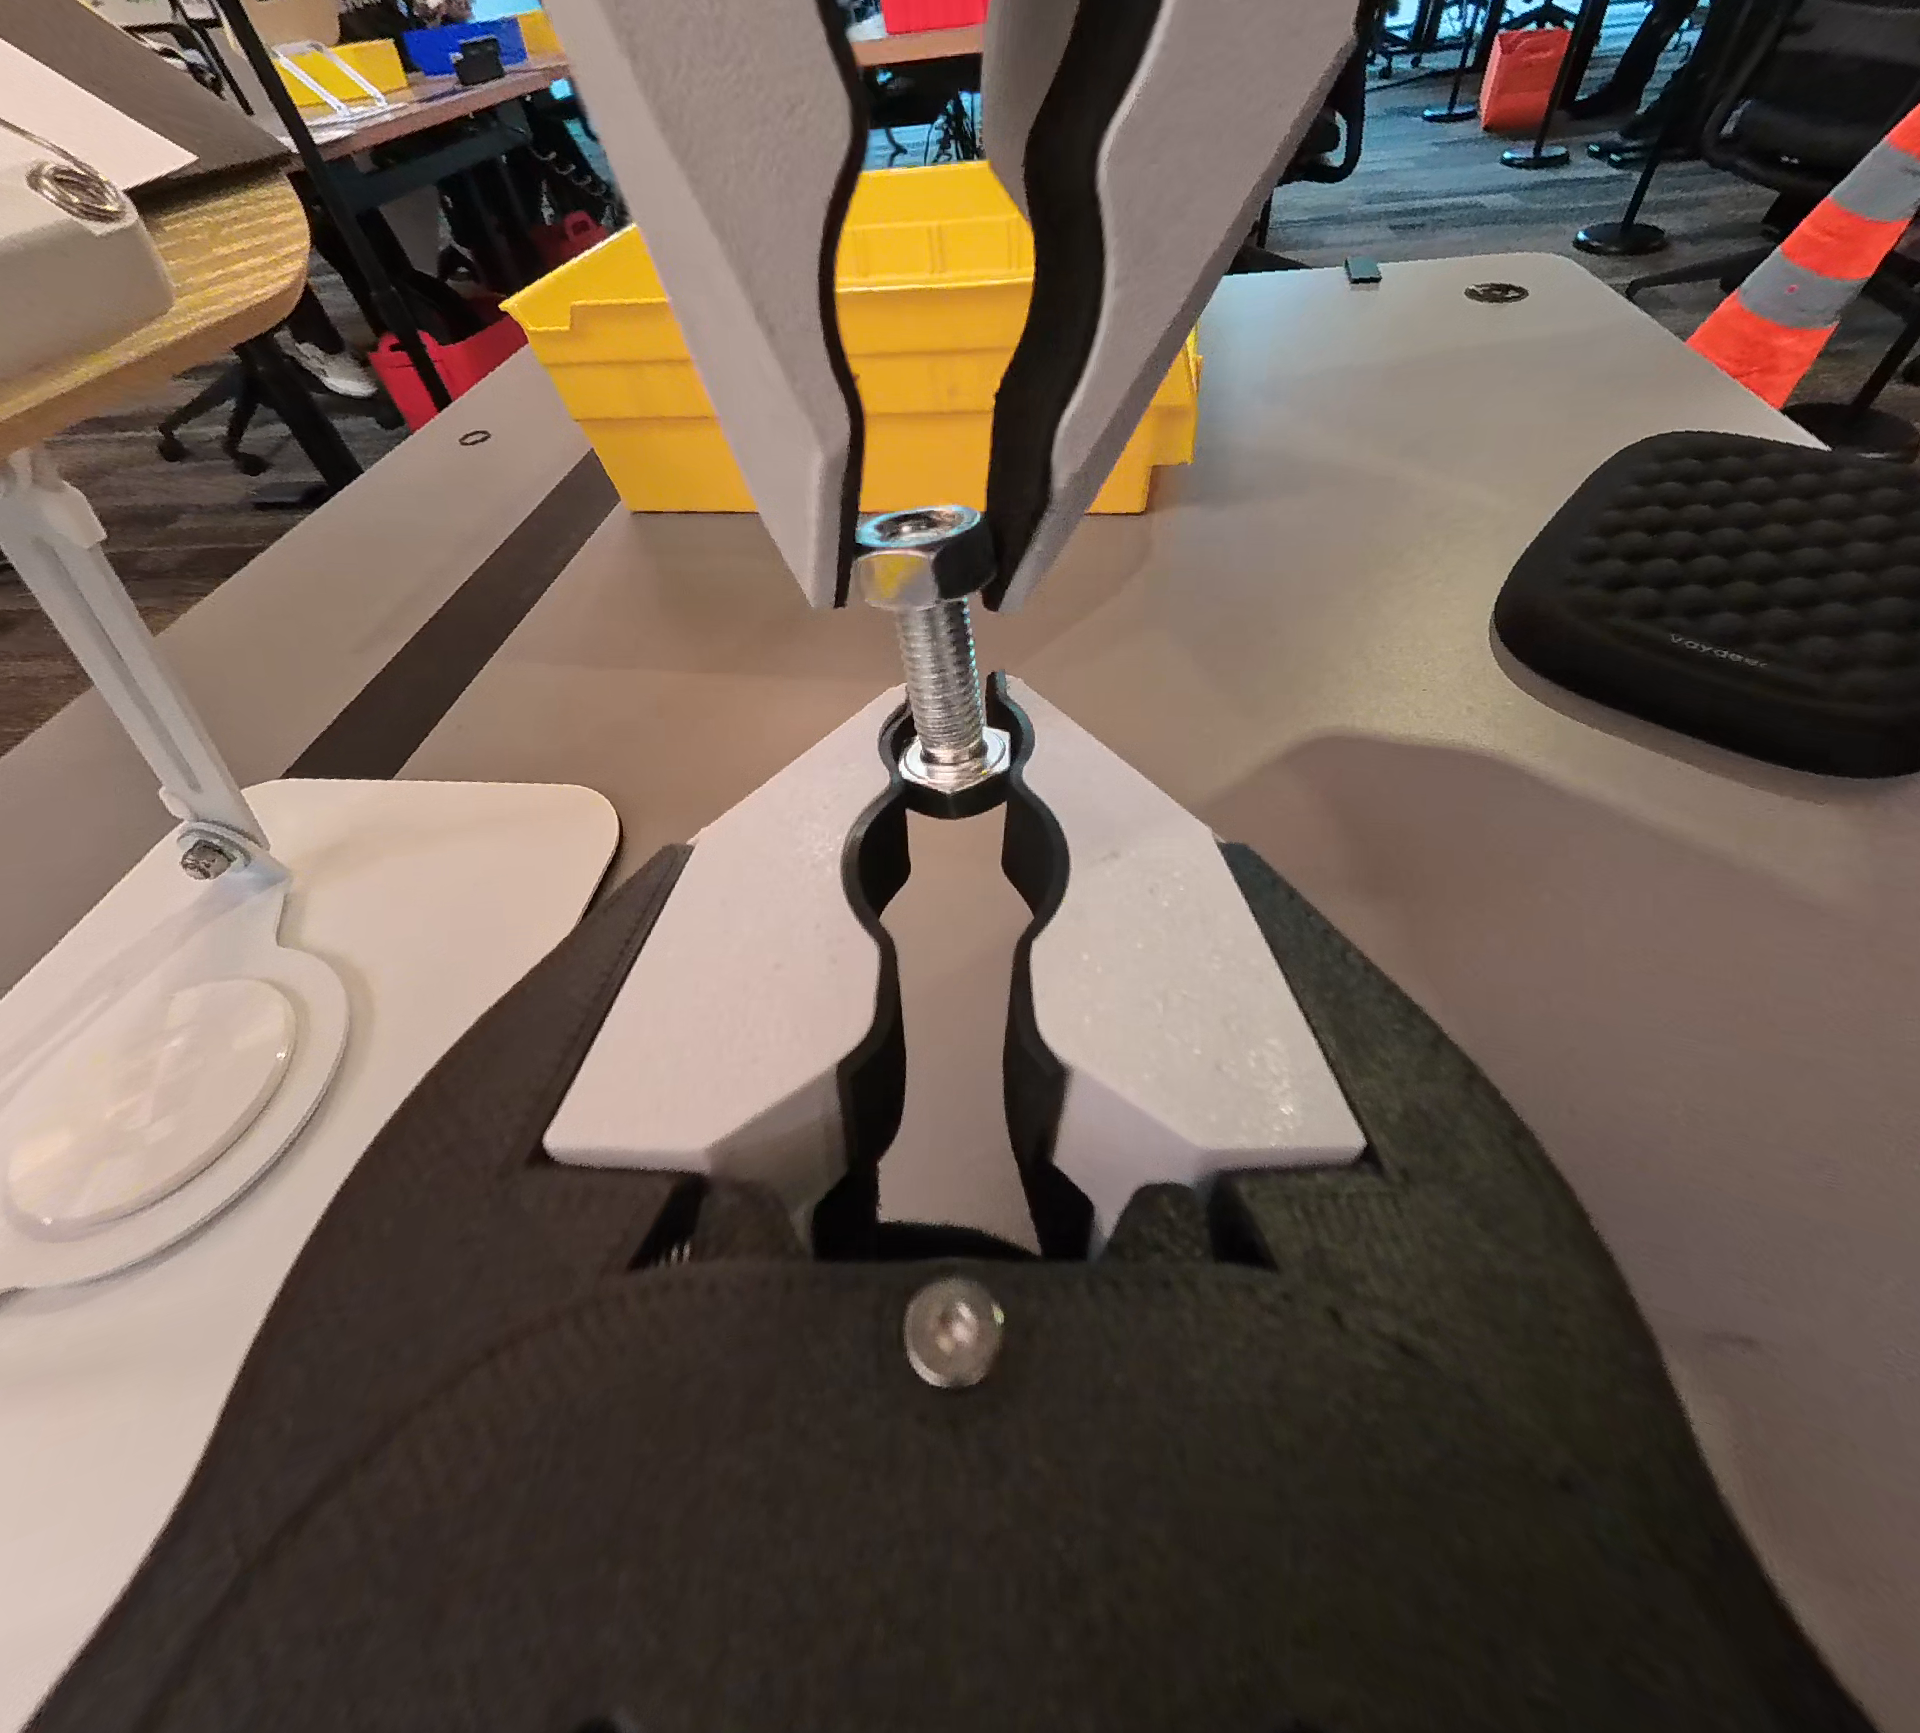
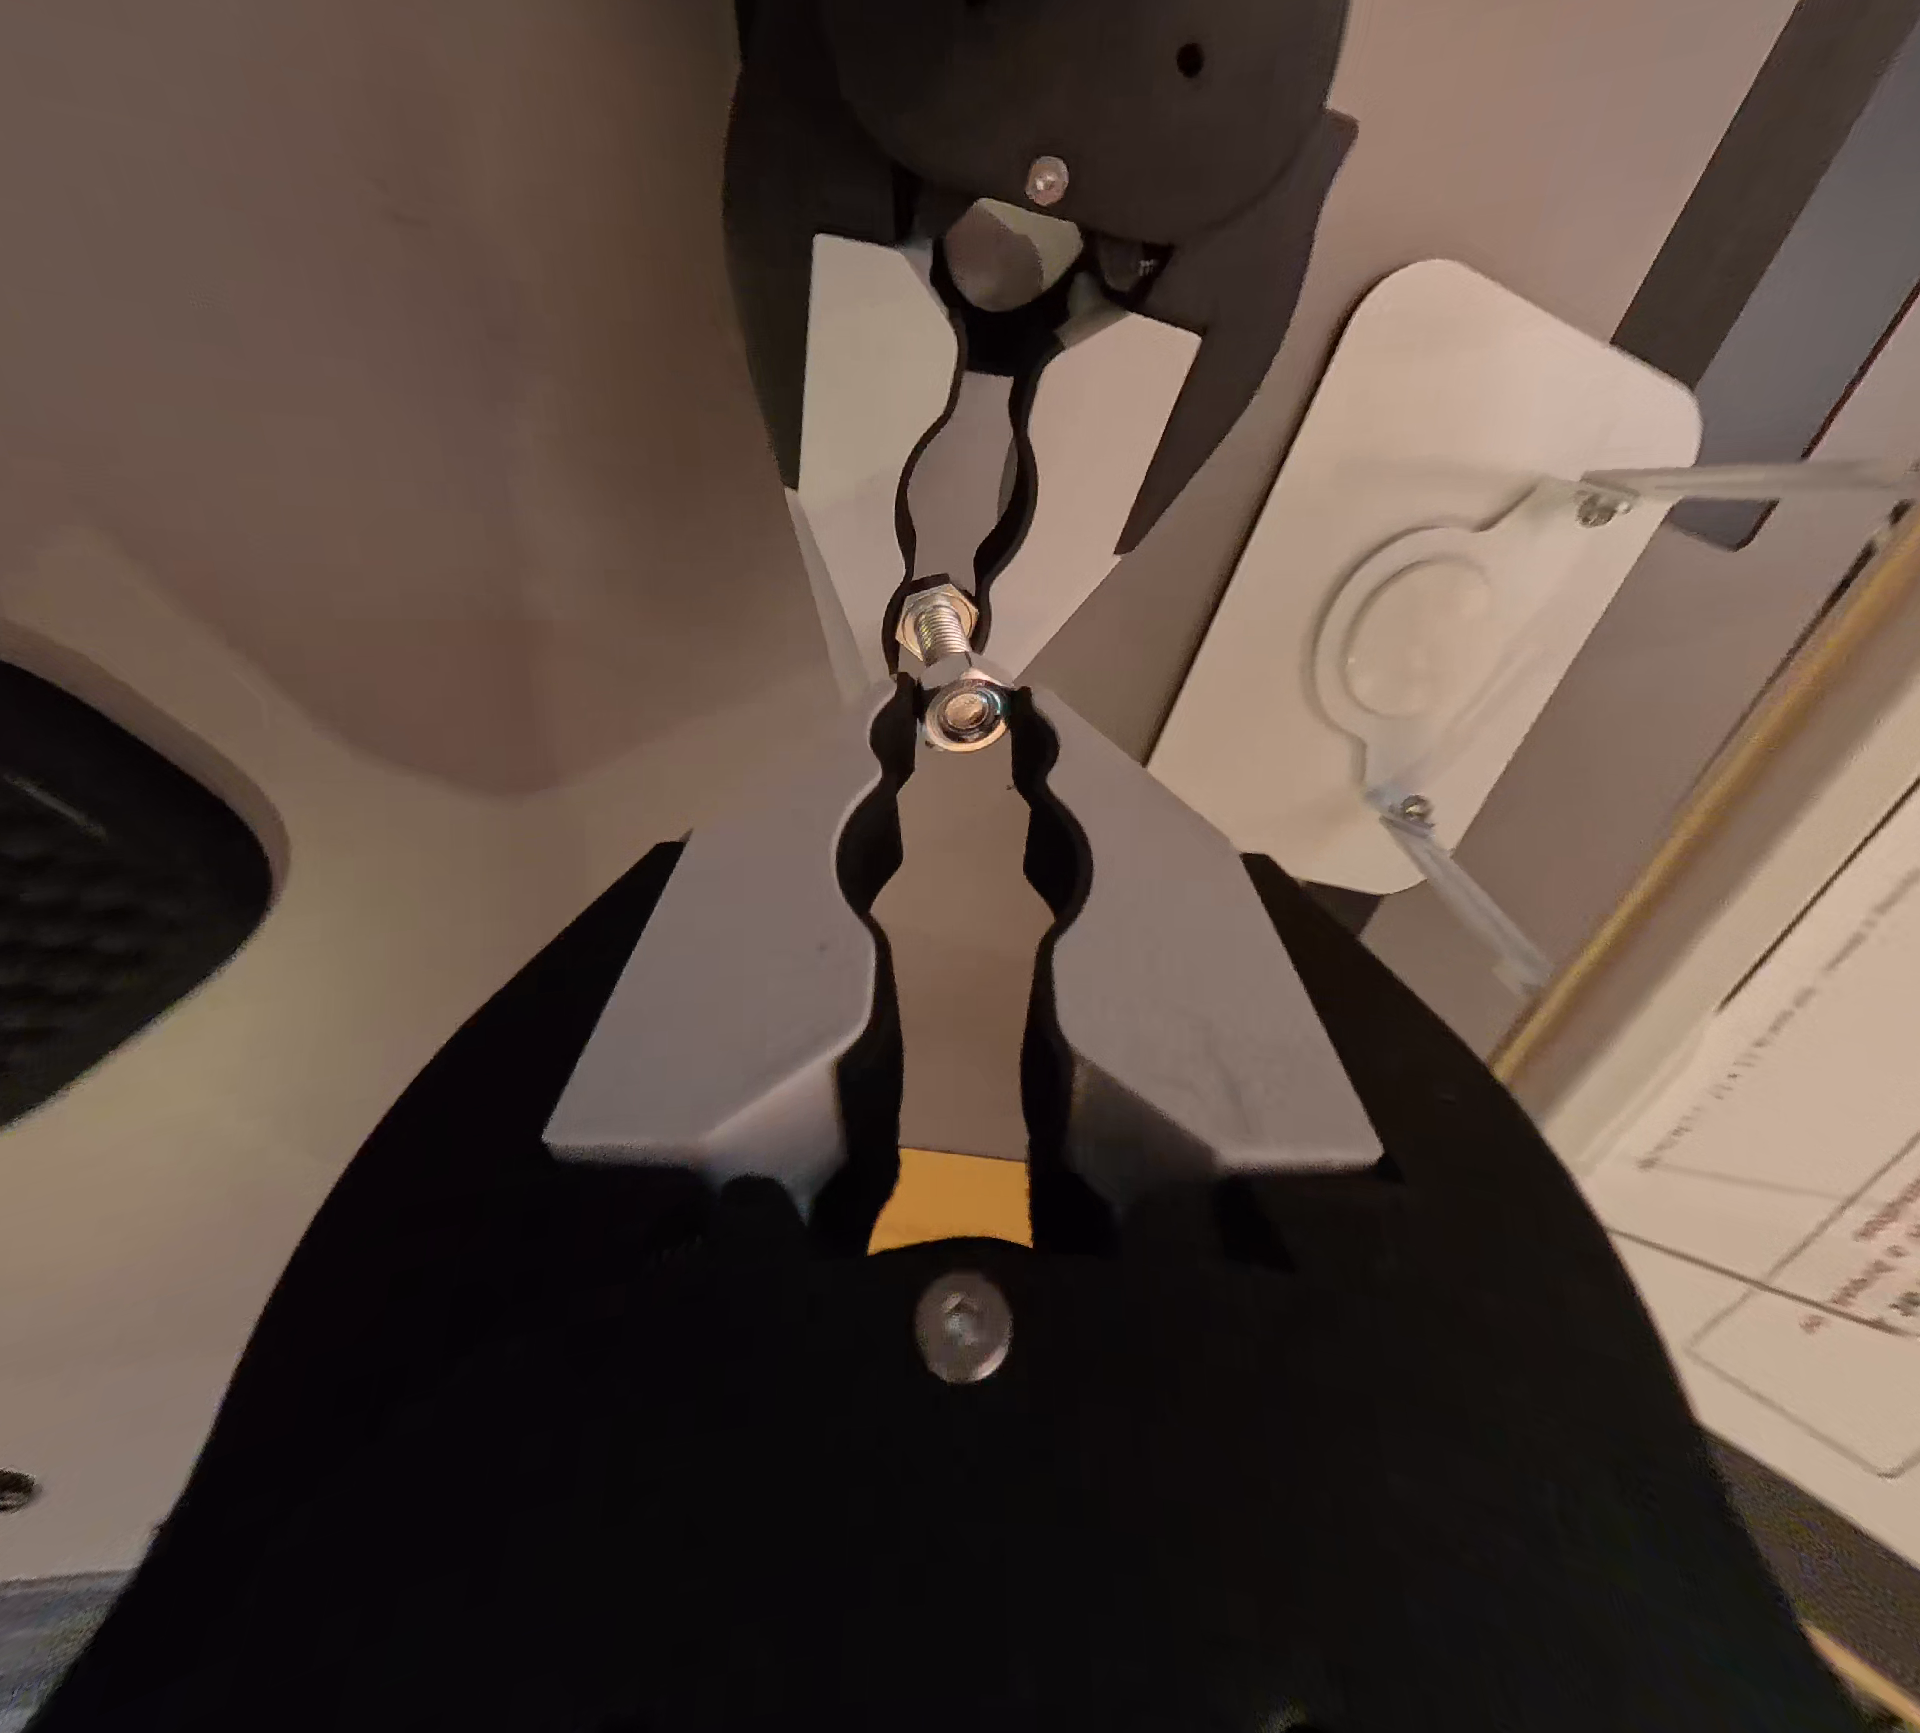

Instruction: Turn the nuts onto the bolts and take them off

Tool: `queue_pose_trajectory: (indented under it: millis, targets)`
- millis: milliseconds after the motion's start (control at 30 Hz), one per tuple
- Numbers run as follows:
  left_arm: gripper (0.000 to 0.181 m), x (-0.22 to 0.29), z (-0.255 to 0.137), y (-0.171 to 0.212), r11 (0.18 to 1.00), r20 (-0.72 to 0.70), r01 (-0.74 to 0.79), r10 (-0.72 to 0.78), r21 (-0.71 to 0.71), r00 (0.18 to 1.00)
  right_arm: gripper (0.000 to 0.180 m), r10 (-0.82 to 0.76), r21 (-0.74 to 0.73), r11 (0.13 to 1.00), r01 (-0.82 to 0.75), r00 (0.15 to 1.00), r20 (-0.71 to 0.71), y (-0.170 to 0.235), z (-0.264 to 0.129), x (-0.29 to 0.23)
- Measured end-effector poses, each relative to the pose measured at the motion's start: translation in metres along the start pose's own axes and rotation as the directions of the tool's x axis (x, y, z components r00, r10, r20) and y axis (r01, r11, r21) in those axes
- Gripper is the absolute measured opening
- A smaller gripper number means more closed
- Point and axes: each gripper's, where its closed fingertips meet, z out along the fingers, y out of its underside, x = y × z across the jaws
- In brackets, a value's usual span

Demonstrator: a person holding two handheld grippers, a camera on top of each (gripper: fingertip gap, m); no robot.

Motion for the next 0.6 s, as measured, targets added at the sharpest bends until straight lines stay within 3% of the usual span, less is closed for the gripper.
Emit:
queue_pose_trajectory:
  millis: [100, 167, 267, 300, 333, 500, 600]
  targets:
    - [0.010, 0.000, 0.000, 0.000, 1.000, 0.002, 0.000, 0.000, 0.000, 1.000, 0.016, 0.228, 0.016, 0.973, -0.229, 0.972, 0.063, -0.001, 0.000, 0.000]
    - [0.010, -0.001, 0.000, 0.001, 1.000, 0.003, 0.000, 0.000, -0.003, 1.000, 0.020, 0.464, 0.024, 0.880, -0.474, 0.870, 0.169, -0.003, 0.001, -0.003]
    - [0.010, 0.001, 0.001, 0.000, 1.000, -0.002, 0.000, 0.000, 0.000, 1.000, 0.030, 0.588, 0.041, 0.784, -0.620, 0.762, 0.270, -0.006, 0.003, -0.004]
    - [0.010, 0.001, 0.001, -0.001, 1.000, -0.003, 0.000, 0.000, 0.003, 1.000, 0.049, 0.590, 0.029, 0.787, -0.617, 0.765, 0.258, -0.002, 0.005, -0.004]
    - [0.010, 0.001, 0.001, -0.001, 1.000, -0.002, 0.000, 0.000, 0.002, 1.000, 0.055, 0.569, 0.017, 0.809, -0.588, 0.790, 0.230, 0.002, 0.007, -0.005]
    - [0.010, -0.002, -0.001, 0.000, 1.000, 0.003, 0.007, -0.007, 0.006, 1.000, 0.042, 0.274, 0.048, 0.959, -0.278, 0.958, 0.080, 0.000, -0.001, -0.001]
    - [0.010, -0.001, 0.000, 0.000, 1.000, 0.000, 0.005, -0.005, 0.003, 1.000, 0.031, 0.087, 0.009, 0.996, -0.087, 0.996, 0.000, 0.003, -0.001, 0.002]
